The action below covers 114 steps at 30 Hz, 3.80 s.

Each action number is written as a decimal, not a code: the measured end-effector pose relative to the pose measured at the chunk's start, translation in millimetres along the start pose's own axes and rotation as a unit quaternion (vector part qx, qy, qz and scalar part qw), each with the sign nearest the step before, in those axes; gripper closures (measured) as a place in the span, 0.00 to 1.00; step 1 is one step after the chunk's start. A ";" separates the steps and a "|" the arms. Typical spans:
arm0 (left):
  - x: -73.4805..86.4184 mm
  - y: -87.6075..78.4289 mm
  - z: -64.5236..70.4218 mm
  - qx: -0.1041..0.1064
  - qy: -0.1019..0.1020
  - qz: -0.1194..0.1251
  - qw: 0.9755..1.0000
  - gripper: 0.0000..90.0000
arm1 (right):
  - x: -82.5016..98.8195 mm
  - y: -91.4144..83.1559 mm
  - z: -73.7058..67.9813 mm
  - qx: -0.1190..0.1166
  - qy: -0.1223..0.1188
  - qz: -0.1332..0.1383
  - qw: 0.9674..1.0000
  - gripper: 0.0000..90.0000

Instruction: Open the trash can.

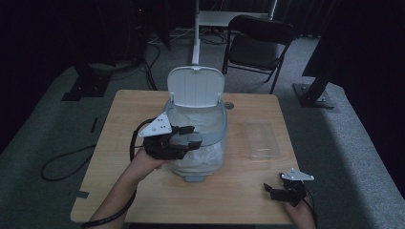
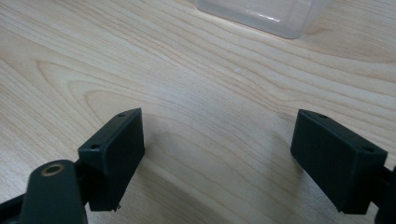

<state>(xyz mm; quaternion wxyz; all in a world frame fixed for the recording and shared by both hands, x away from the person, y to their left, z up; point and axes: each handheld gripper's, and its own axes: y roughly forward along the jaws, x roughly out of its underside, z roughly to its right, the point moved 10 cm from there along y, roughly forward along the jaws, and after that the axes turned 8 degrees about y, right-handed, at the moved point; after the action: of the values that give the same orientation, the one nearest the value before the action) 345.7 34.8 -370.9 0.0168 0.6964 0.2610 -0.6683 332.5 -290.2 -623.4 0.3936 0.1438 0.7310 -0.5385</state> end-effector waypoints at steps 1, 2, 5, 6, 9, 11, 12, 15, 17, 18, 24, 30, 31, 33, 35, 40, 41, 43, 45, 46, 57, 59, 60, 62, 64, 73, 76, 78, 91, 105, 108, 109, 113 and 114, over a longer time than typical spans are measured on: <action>-0.5 -0.9 -0.8 -0.006 0.002 0.002 1.000 0.45 | 0.0 0.0 0.0 0.000 0.000 0.000 1.000 0.19; -0.5 -1.6 -2.3 -0.014 0.004 0.001 1.000 0.44 | 0.0 0.0 0.0 0.000 0.000 0.000 1.000 0.18; -0.6 -4.8 -4.0 -0.019 -0.004 0.006 1.000 0.32 | 0.0 0.0 0.0 0.000 0.000 0.000 1.000 0.18; 0.0 -6.4 -5.0 -0.029 0.001 0.007 1.000 0.31 | 0.0 0.0 0.0 0.000 0.000 0.000 1.000 0.18; 0.4 -10.4 -2.5 -0.029 0.009 0.014 0.999 0.20 | 0.0 0.0 0.0 0.000 0.000 0.000 1.000 0.18; -0.1 -12.6 -2.8 -0.032 0.004 0.024 0.999 0.20 | 0.0 0.0 0.0 0.000 0.000 0.000 1.000 0.19; 1.0 -13.8 -4.2 -0.038 0.003 0.022 0.999 0.20 | 0.0 0.0 0.0 0.000 0.000 0.000 1.000 0.19; 5.8 -16.0 -6.9 -0.052 0.011 0.005 0.999 0.11 | 0.0 0.0 0.0 0.000 0.000 0.000 1.000 0.19; 7.1 -17.9 -7.2 -0.056 0.008 0.001 0.998 0.11 | 0.0 0.0 0.0 0.000 0.000 0.000 1.000 0.19; 7.5 -18.8 -7.2 -0.056 0.009 0.000 0.998 0.10 | 0.0 0.0 0.0 0.000 0.000 0.000 1.000 0.19; 8.7 -29.7 -14.0 -0.076 -0.002 -0.004 0.997 0.01 | 0.0 0.0 0.0 0.000 0.000 0.000 1.000 0.19; 16.4 -40.8 -22.5 -0.100 0.000 -0.017 0.995 0.01 | 0.0 0.0 0.0 0.000 0.000 0.000 1.000 0.18; 18.0 -42.6 -24.4 -0.105 0.000 -0.017 0.994 0.01 | 0.0 0.0 0.0 0.000 0.000 0.000 1.000 0.18; 22.2 -46.8 -27.8 -0.115 -0.001 -0.021 0.993 0.01 | 0.0 0.0 0.0 0.000 0.000 0.000 1.000 0.18; 24.8 -50.2 -30.3 -0.122 -0.003 -0.020 0.992 0.01 | 0.0 0.0 0.2 0.000 0.000 0.000 1.000 0.18; 36.8 -59.5 -38.1 -0.135 -0.013 -0.027 0.990 0.01 | 0.0 0.0 0.2 0.001 0.001 0.000 1.000 0.18; 38.3 -60.8 -39.2 -0.138 -0.015 -0.025 0.990 0.01 | 0.0 0.0 0.2 0.000 0.001 0.000 1.000 0.18; 42.9 -64.9 -41.6 -0.142 -0.019 -0.025 0.989 0.01 | 0.0 0.0 0.2 0.000 0.001 0.000 1.000 0.18; 48.0 -68.5 -44.4 -0.148 -0.021 -0.028 0.988 0.01 | 0.0 0.0 0.2 0.000 0.001 0.000 1.000 0.18; 50.4 -70.2 -45.5 -0.150 -0.022 -0.028 0.988 0.01 | 0.0 0.0 0.2 0.000 0.000 0.000 1.000 0.18; 87.1 -82.4 -61.6 -0.178 -0.049 -0.039 0.982 0.01 | 0.0 0.0 0.3 0.001 0.001 0.000 1.000 0.18; 90.7 -83.3 -63.3 -0.180 -0.052 -0.040 0.982 0.01 | 0.0 0.0 0.3 0.001 0.001 0.000 1.000 0.18; 97.7 -84.7 -67.1 -0.187 -0.058 -0.043 0.980 0.01 | 0.0 0.0 0.3 0.001 0.001 0.000 1.000 0.18; 104.6 -86.2 -70.3 -0.192 -0.061 -0.044 0.979 0.01 | 0.0 0.0 0.3 0.001 0.001 0.000 1.000 0.18; 110.9 -88.1 -73.4 -0.196 -0.066 -0.042 0.977 0.01 | 0.0 0.0 0.3 0.001 0.001 0.000 1.000 0.18; 143.5 -90.5 -84.7 -0.210 -0.092 -0.061 0.971 0.01 | 0.1 -0.1 0.3 0.001 0.001 -0.001 1.000 0.18; 152.3 -92.5 -87.7 -0.215 -0.099 -0.062 0.970 0.01 | 0.1 0.1 0.2 0.002 0.001 -0.002 1.000 0.18; 159.1 -93.7 -88.9 -0.217 -0.099 -0.069 0.969 0.01 | 0.1 0.1 0.1 0.003 0.003 -0.002 1.000 0.18; 198.8 -103.2 -99.2 -0.240 -0.125 -0.096 0.958 0.01 | -0.9 2.2 0.3 0.007 0.004 -0.004 1.000 0.14; 249.2 -123.0 -106.3 -0.272 -0.159 -0.130 0.940 0.01 | -1.6 2.9 0.2 0.008 0.005 -0.004 1.000 0.14; 258.8 -126.4 -107.3 -0.280 -0.164 -0.141 0.935 0.01 | -1.6 2.9 0.2 0.008 0.005 -0.004 1.000 0.14; 262.5 -128.1 -108.0 -0.283 -0.168 -0.145 0.933 0.01 | -1.6 2.9 0.3 0.008 0.005 -0.004 1.000 0.14; 271.8 -133.0 -109.9 -0.296 -0.186 -0.145 0.926 0.01 | -1.6 2.8 0.3 0.007 0.006 -0.004 1.000 0.14; 274.8 -134.0 -110.2 -0.298 -0.191 -0.147 0.924 0.01 | -1.6 2.9 0.3 0.007 0.006 -0.004 1.000 0.14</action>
<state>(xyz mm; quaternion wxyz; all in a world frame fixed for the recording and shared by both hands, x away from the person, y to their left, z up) 387.5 285.2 -573.8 0.1743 0.4724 0.5392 -0.6751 335.5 -289.0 -624.2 0.3859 0.1474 0.7301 -0.5444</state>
